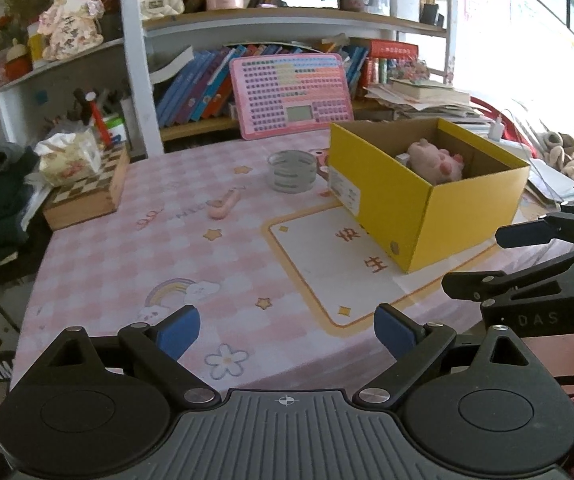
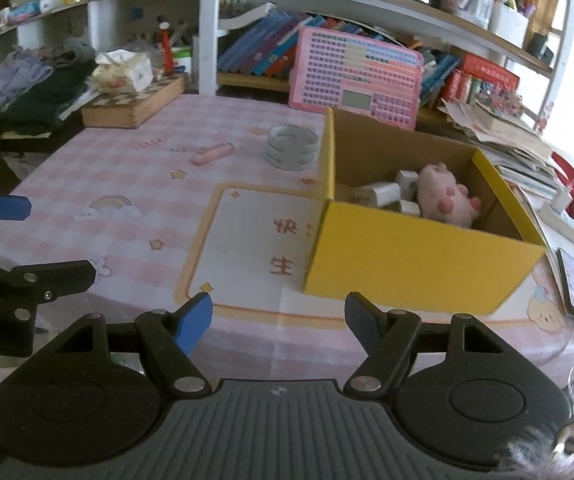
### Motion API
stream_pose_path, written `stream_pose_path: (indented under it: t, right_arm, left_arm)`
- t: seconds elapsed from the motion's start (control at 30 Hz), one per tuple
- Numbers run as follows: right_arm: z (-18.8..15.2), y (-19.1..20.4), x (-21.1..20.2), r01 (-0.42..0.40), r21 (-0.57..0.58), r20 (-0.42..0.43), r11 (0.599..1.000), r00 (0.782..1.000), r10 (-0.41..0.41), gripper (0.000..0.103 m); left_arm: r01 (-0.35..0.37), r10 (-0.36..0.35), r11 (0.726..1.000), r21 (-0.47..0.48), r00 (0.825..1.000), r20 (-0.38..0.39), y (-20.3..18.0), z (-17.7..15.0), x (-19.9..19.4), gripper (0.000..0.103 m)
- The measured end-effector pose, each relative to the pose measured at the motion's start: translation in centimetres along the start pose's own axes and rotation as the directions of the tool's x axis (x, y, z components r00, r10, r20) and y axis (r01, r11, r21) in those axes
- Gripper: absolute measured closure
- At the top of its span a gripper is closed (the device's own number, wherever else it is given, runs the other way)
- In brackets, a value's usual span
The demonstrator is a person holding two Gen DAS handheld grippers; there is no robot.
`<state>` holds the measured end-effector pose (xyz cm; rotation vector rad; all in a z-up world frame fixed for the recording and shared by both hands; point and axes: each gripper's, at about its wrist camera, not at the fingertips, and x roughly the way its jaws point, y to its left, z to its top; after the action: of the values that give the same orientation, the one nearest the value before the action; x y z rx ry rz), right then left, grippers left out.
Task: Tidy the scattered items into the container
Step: 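Lift both open tools out of the box and back over the table, then move the right tool toward the clear tape roll while the left tool approaches the pink pencil case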
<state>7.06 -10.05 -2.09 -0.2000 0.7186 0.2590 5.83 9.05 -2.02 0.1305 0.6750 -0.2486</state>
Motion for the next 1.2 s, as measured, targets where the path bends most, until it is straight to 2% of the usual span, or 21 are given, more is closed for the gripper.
stream_pose_path:
  t: [0.27,0.6,0.93,1.2]
  right_arm:
    - [1.5,1.7,0.9,-0.046,-0.068,0.015,0.997,0.999,0.047,0.037]
    - [3.1,2.5,2.3,-0.076,-0.114,0.037,0.991,0.996,0.081,0.052]
    - [6.3,1.8,5.5,-0.106,-0.14,0.042,0.985,0.993,0.113,0.053]
    - [10.2,0.4,9.2,-0.135,-0.136,0.009,0.981,0.99,0.138,0.053]
  left_arm:
    - [-0.027,0.027,0.999,-0.021,1.0,0.003,1.3,0.0,0.1,0.007]
    - [-0.054,0.054,0.997,-0.047,0.999,0.004,2.5,0.4,1.0,0.007]
    - [-0.073,0.074,0.995,-0.071,0.997,0.012,4.1,2.3,3.6,0.007]
    - [-0.086,0.087,0.994,-0.065,0.996,0.016,5.4,4.9,7.2,0.007]
